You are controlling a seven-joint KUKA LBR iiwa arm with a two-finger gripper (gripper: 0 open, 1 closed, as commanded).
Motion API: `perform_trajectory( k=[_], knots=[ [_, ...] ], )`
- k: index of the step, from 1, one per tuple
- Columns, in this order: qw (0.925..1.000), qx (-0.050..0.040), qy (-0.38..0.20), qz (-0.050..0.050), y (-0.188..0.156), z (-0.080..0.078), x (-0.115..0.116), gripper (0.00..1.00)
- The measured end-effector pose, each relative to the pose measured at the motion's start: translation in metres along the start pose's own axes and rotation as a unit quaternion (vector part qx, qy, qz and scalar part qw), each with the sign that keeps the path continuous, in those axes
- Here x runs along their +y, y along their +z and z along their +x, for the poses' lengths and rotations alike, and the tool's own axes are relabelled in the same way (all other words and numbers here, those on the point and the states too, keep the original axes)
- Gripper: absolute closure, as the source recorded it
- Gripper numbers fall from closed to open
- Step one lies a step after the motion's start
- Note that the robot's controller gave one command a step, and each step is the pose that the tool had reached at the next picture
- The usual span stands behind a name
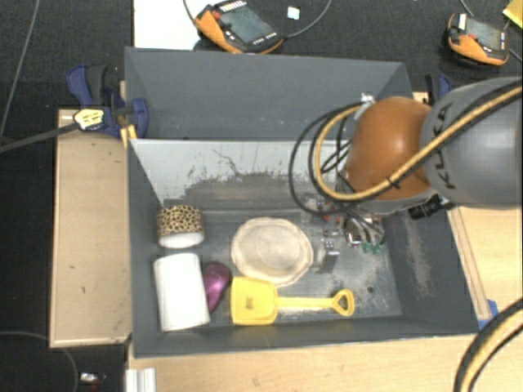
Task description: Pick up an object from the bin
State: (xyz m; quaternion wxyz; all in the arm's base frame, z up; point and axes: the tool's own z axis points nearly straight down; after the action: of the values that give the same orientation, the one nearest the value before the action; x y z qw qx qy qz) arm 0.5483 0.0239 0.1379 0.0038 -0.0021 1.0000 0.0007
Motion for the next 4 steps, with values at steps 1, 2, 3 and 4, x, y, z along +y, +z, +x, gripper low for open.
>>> perform_trajectory(
  k=[1, 2, 3, 4],
  knots=[
    [0.9937, -0.0023, -0.112, 0.000, -0.035, -0.009, -0.006, 0.00],
    [0.9984, 0.0010, 0.057, -0.001, 0.069, -0.019, -0.012, 0.00],
    [0.9996, 0.0001, 0.030, 0.000, 0.062, -0.015, -0.011, 0.00],
    [0.9993, 0.0018, -0.038, -0.001, 0.067, 0.013, 0.022, 1.00]
  ],
)
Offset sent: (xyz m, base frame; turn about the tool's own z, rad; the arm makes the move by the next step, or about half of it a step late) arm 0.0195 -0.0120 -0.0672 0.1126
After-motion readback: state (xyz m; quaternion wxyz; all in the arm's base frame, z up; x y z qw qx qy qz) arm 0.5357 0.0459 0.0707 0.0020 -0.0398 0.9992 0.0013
